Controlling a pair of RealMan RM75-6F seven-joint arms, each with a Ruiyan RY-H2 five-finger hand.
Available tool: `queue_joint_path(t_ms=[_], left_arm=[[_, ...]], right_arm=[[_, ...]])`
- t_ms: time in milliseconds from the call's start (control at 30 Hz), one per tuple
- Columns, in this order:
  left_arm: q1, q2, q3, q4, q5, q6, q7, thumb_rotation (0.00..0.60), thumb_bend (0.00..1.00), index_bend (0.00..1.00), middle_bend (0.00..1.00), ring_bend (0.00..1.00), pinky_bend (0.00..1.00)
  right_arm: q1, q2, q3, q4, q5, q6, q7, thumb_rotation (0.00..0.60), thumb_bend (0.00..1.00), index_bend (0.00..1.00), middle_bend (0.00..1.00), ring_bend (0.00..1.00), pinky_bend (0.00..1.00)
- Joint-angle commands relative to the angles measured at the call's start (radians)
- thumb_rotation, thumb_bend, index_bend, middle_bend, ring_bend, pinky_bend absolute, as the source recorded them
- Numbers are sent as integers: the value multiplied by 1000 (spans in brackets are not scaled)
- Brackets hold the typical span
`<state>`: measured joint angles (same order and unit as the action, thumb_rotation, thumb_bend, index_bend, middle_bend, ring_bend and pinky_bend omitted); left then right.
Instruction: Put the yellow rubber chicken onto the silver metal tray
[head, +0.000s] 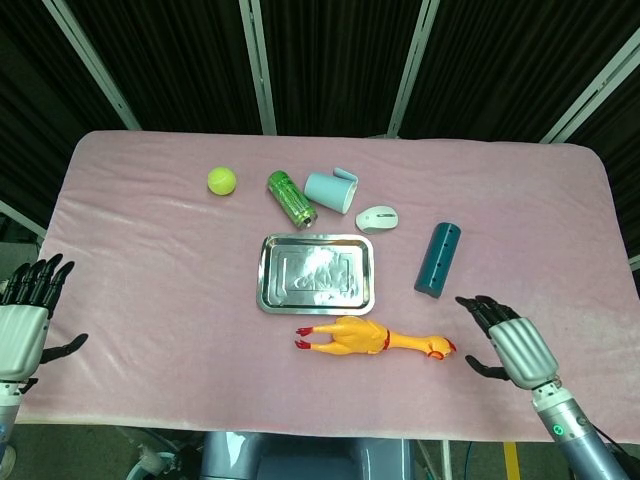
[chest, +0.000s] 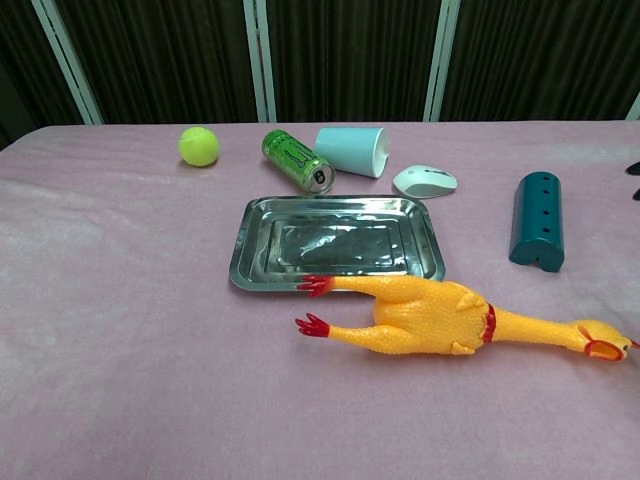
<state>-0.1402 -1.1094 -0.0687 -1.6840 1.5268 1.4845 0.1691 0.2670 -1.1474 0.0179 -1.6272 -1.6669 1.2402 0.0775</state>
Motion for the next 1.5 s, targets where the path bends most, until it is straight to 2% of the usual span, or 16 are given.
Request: queue_joint_path(t_ms=[33, 267, 567, 867, 1100, 1500], left_arm=[[-8, 5, -4, -5, -4, -10, 1, 600, 67, 4, 0, 0, 0], [-30, 22, -23, -29, -15, -26, 7, 600, 67, 4, 0, 0, 0], [-47, 20, -18, -46, -21, -54, 16, 600, 67, 4, 0, 0, 0], [-54, 15, -17, -45, -26, -62, 17, 600, 67, 4, 0, 0, 0], [-52, 11, -11, -29, -33, -64, 2, 600, 67, 4, 0, 0, 0], [-48, 8, -5, 0, -48, -68, -27, 600, 67, 4, 0, 0, 0]], right_arm=[[61, -26, -7, 16, 5, -88, 23, 600, 275, 123, 192, 158, 289], [134, -65, -19, 49, 45, -223, 36, 600, 275, 123, 192, 159, 290], [182, -107, -27, 86, 83, -298, 59, 600, 275, 123, 192, 162, 291], [224, -131, -12, 78, 112, -337, 38, 600, 275, 137, 195, 180, 311], [252, -166, 2, 77, 153, -364, 1, 600, 275, 189, 227, 210, 339], [276, -264, 15, 162, 191, -360, -5, 600, 275, 304, 295, 271, 389]])
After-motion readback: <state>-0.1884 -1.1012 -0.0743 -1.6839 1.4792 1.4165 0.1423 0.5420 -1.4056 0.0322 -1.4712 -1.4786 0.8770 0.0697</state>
